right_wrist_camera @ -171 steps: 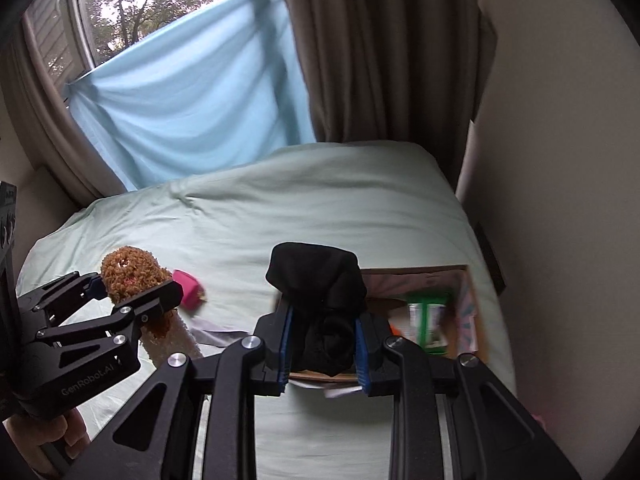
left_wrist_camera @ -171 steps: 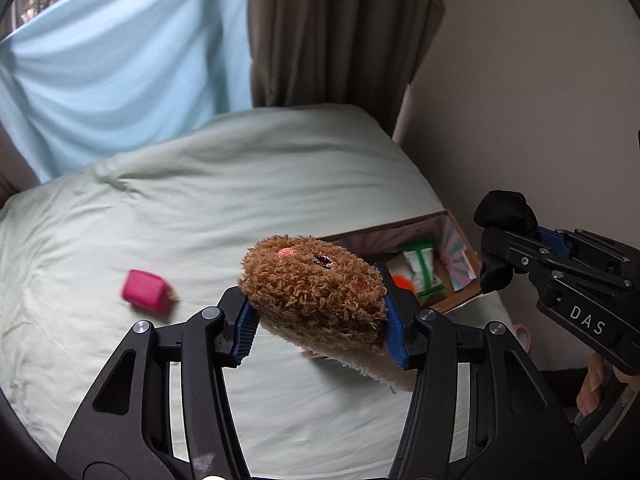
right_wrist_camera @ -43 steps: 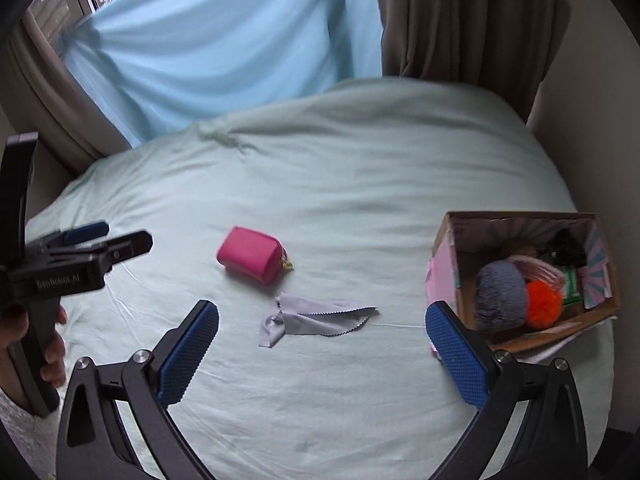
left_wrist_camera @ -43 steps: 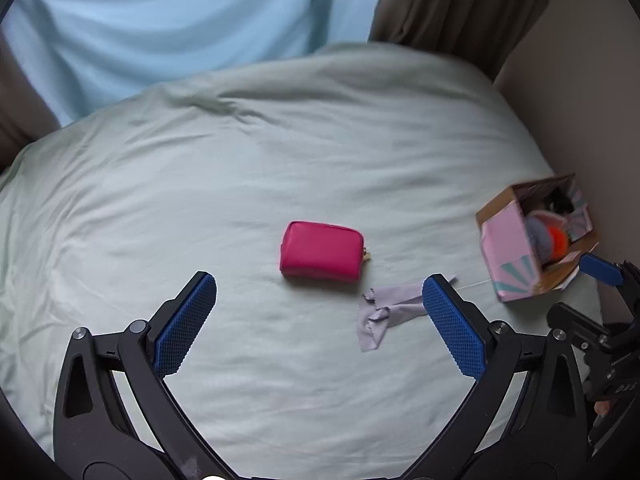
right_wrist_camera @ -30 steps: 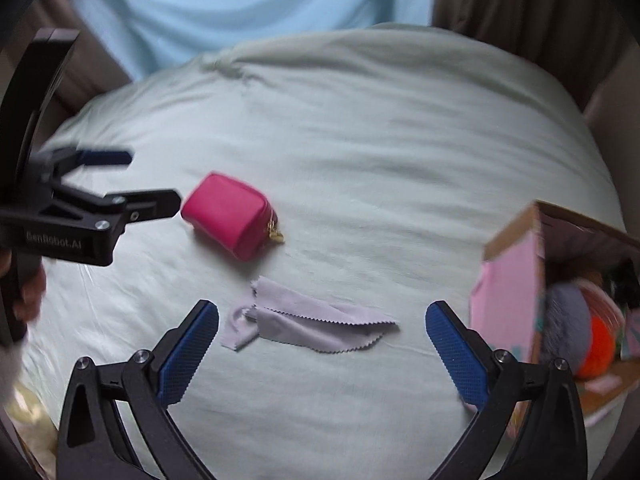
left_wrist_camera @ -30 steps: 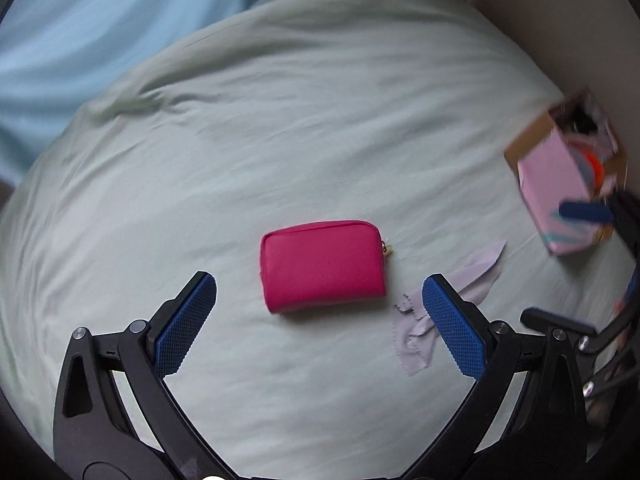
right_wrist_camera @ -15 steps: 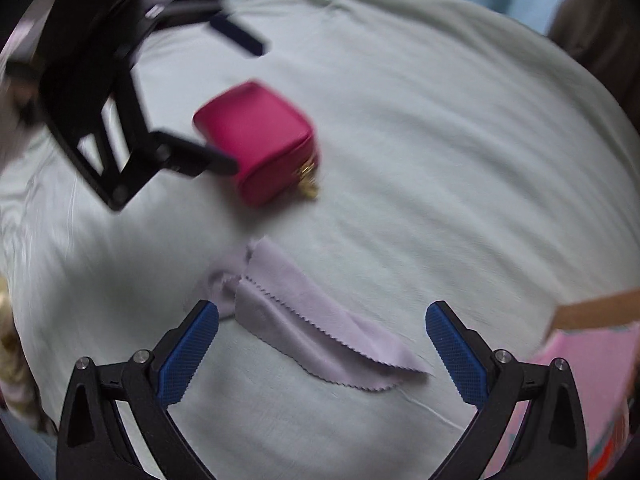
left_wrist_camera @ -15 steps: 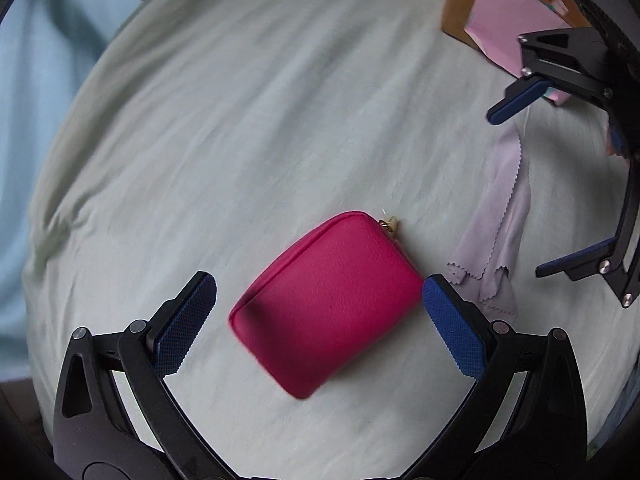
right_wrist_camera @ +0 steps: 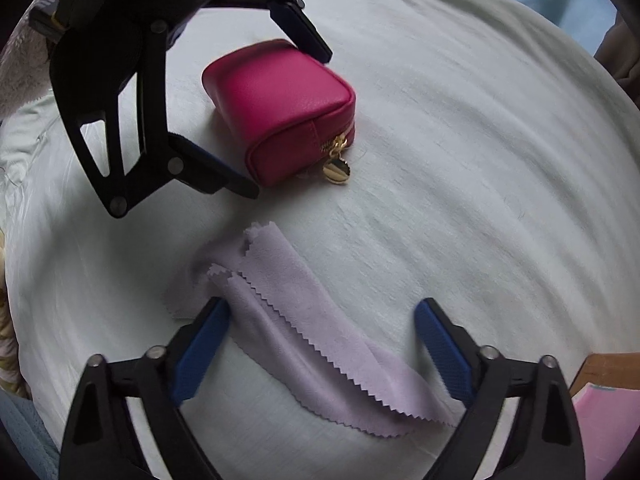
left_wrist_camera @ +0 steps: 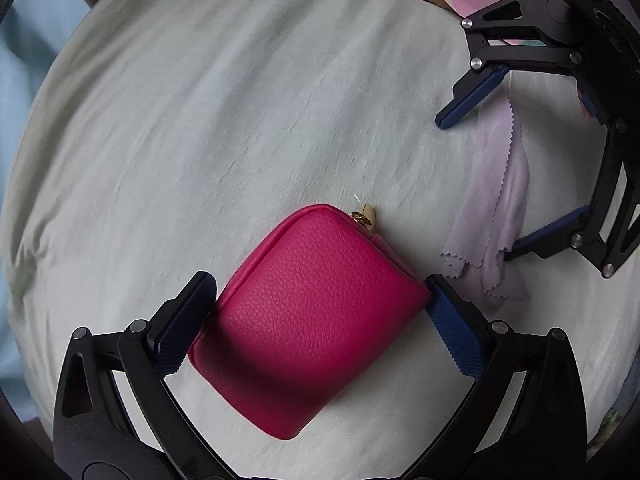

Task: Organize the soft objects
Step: 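Grasp the pink pouch with left tool while right tool grasps lilac cloth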

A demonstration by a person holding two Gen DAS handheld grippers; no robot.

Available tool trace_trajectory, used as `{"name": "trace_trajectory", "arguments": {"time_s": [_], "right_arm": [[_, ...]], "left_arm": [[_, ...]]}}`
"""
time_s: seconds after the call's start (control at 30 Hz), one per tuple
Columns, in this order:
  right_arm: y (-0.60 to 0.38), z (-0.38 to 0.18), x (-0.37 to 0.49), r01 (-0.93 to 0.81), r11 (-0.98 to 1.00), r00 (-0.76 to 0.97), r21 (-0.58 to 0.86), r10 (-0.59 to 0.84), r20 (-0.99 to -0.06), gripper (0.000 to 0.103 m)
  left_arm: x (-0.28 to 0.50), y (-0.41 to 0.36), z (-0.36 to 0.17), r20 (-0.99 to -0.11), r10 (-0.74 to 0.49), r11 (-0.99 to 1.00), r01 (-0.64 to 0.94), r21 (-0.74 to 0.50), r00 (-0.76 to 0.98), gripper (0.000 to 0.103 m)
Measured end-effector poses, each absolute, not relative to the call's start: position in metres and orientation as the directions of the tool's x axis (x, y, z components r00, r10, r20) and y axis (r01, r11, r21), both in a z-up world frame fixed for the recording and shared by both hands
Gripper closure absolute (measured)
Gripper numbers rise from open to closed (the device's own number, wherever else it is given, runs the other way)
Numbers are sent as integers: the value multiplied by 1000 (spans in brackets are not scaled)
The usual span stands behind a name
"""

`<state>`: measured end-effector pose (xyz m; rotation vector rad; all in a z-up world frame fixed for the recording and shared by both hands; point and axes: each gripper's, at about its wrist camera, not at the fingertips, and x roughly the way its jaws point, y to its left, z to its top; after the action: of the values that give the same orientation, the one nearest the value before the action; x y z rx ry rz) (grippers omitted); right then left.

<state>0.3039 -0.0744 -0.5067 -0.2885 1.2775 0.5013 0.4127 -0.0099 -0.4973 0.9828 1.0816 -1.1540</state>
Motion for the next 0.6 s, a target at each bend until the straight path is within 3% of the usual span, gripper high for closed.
{"name": "trace_trajectory", "arguments": {"time_s": [0.27, 0.37, 0.6], "right_arm": [[-79, -500, 305, -480, 873, 198, 90, 208, -958, 76], [-75, -497, 300, -475, 875, 194, 96, 211, -958, 86], [-74, -486, 292, -410, 904, 213, 116, 219, -952, 88]], "left_arm": [[407, -16, -494, -982, -179, 99, 994, 47, 65, 13], [405, -13, -491, -981, -179, 107, 993, 52, 70, 17], [385, -10, -481, -981, -173, 151, 986, 63, 89, 32]]}}
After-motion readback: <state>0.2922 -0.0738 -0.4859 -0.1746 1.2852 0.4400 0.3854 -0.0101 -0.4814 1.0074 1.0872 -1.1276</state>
